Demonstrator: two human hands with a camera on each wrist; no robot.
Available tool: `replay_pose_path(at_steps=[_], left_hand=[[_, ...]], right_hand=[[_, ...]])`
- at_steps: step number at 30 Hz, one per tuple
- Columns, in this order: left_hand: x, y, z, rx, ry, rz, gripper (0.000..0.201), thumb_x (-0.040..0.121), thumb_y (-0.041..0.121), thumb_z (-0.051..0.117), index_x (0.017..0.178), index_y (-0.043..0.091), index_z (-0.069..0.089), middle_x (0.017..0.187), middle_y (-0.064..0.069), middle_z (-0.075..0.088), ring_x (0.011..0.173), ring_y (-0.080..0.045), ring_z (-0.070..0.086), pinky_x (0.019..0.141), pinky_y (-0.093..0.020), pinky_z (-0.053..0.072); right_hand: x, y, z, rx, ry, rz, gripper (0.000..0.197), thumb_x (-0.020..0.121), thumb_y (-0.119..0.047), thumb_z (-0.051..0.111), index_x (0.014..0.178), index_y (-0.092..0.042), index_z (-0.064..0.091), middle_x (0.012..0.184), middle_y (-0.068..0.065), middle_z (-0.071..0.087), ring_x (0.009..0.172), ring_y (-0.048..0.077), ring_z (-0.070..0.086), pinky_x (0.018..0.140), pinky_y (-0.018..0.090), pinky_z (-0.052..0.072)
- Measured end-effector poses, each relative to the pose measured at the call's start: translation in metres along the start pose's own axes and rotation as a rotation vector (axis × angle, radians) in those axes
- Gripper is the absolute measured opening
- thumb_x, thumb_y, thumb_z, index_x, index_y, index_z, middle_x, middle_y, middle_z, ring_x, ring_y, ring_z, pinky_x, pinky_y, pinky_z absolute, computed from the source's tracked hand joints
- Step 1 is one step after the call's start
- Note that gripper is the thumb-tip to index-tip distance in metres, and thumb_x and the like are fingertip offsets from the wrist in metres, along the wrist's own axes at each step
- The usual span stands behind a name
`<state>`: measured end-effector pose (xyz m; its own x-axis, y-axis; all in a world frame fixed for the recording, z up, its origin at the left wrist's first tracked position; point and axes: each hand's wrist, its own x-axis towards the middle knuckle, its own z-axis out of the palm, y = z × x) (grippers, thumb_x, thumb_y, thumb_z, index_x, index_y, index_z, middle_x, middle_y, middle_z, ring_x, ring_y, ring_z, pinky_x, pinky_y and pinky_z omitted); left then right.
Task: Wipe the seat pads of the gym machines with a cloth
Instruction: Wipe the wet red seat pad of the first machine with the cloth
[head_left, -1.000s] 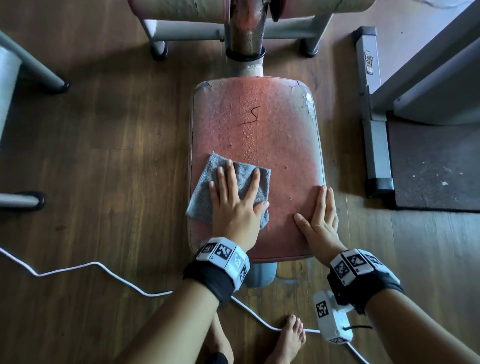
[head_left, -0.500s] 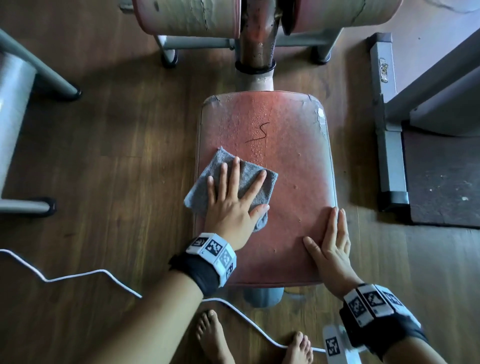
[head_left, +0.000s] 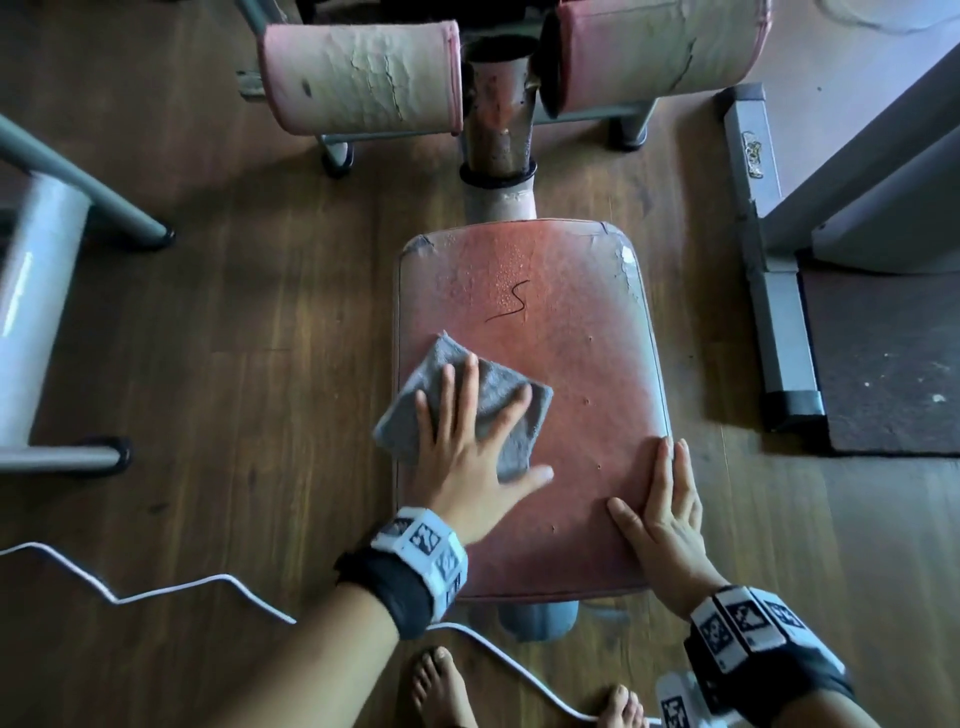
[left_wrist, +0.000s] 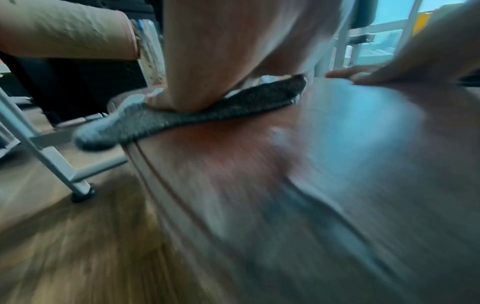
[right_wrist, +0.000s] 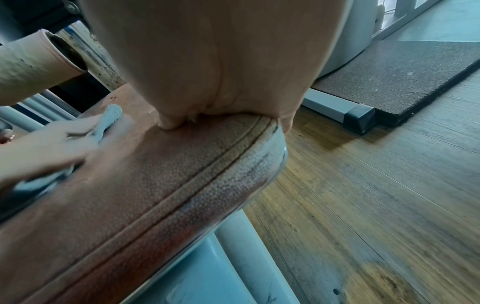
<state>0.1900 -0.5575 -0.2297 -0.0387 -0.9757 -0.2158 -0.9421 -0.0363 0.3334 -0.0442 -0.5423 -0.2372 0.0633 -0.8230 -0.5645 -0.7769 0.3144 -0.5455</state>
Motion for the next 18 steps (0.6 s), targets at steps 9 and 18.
replay_pose_path(at_steps=[9, 18], left_hand=[[-0.017, 0.022, -0.012, -0.07, 0.238, -0.012, 0.029, 0.069, 0.026, 0.064, 0.098, 0.027, 0.066, 0.102, 0.004, 0.058, 0.096, -0.022, 0.056, 0.09, -0.044, 0.042], [-0.009, 0.027, -0.076, -0.794, 0.374, -0.071, 0.034, 0.074, -0.002, 0.069, 0.103, 0.015, 0.069, 0.092, 0.006, 0.072, 0.082, -0.005, 0.068, 0.074, -0.024, 0.056]], right_hand=[[0.0, -0.001, 0.001, -0.013, 0.028, -0.003, 0.087, 0.092, -0.047, 0.049, 0.14, -0.043, -0.023, 0.157, -0.011, -0.022, 0.146, 0.016, -0.007, 0.116, 0.042, 0.01], [-0.001, -0.003, 0.001, -0.01, 0.008, 0.043, 0.087, 0.093, -0.047, 0.049, 0.145, -0.042, -0.021, 0.155, -0.016, -0.023, 0.146, 0.018, -0.004, 0.116, 0.05, 0.013]])
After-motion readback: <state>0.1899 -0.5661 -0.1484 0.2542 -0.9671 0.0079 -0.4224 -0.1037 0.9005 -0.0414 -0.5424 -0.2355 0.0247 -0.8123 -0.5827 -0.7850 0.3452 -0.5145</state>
